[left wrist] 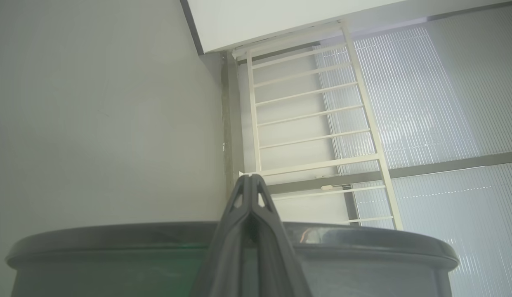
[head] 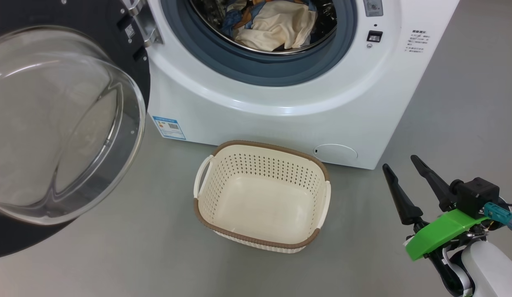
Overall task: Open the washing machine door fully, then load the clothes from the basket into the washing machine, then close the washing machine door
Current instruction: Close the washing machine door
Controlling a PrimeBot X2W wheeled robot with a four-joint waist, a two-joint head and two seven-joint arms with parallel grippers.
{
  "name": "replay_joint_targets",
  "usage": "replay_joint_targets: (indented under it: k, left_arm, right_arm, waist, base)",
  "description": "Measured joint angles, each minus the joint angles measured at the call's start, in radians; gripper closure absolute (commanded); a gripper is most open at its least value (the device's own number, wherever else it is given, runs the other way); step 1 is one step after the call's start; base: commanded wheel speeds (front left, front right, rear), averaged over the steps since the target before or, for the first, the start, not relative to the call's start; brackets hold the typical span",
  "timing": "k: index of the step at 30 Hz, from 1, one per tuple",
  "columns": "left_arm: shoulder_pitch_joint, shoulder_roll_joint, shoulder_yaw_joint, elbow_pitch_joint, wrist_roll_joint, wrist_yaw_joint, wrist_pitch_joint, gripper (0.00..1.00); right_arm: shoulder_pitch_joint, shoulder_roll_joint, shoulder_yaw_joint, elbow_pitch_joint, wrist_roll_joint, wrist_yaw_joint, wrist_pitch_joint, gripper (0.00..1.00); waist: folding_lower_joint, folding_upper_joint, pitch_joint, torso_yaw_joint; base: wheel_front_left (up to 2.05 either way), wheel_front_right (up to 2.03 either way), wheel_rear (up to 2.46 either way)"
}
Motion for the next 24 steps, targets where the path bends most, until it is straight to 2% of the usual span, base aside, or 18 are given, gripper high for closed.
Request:
replay_joint_targets:
  k: [14,19,24]
  left_arm:
    - [0.046,0.014,-0.053,-0.049,-0.01,0.0,0.257,1.0]
    - [0.06,-0.007,-0.098,-0.087,-0.011,0.0,0.366,1.0]
    - [0.107,-0.021,-0.126,-0.127,-0.011,0.0,0.431,1.0]
  right_arm:
    - [0.0,0.015,0.006,0.012,0.001,0.0,0.001,0.0]
    - [0.001,0.02,0.017,0.028,0.009,0.0,-0.006,0.0]
    - [0.002,0.028,0.031,0.046,0.021,0.0,-0.018,0.0]
  waist:
    - [-0.0001,0.0,-0.036,0.013]
    - [-0.0001,0.0,-0.059,0.021]
    - [-0.0001,0.0,-0.086,0.026]
  base:
    - [0.0,0.0,0.0]
    - [0.0,0.0,0.0]
    - [0.0,0.0,0.0]
